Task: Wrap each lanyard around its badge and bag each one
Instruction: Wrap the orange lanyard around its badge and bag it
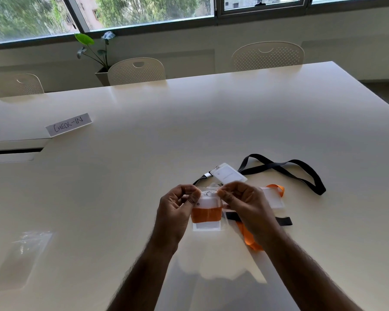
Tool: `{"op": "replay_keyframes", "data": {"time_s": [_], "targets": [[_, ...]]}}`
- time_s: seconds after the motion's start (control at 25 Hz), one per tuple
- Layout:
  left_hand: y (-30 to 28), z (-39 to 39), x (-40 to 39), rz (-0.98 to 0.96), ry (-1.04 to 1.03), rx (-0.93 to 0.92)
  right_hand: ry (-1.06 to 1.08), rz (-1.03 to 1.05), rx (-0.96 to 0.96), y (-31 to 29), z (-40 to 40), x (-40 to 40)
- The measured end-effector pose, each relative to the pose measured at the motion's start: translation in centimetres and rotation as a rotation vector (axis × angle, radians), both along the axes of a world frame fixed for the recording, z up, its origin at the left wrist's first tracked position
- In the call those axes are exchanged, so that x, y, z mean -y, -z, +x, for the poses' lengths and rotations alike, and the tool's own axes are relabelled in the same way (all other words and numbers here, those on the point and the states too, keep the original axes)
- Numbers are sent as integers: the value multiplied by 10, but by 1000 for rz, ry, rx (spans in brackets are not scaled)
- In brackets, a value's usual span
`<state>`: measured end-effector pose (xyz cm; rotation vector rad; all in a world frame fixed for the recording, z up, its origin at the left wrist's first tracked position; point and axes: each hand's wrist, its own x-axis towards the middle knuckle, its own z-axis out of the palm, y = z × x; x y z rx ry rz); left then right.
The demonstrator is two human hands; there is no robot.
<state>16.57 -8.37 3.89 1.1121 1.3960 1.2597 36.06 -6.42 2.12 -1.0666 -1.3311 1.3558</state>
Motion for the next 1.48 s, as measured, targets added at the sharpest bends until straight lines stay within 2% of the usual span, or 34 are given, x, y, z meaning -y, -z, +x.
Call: {"op": "replay_keyframes", "data": {"time_s": [0.12, 0.4, 0.6, 0.84, 1.0, 1.2, 1.48], "targets": [[0, 1, 1, -3, 9, -25, 13, 31, -4, -1, -3, 1], [-1, 3, 2, -35, 48, 58, 10, 0, -92, -1, -8, 4], [1, 5, 3, -62, 32, 56, 44, 8, -30, 1, -12, 3], [0, 4, 5, -74, 17, 48, 103, 129, 84, 2, -22, 8], [-2, -1, 8, -66, 19, 74, 59, 18, -84, 3, -23, 8], [-4, -21, 15, -110, -31, 117, -94, -132, -196, 3, -31, 16], [4, -67, 30, -125, -84, 84, -212, -255, -70, 7, -65, 32]]}}
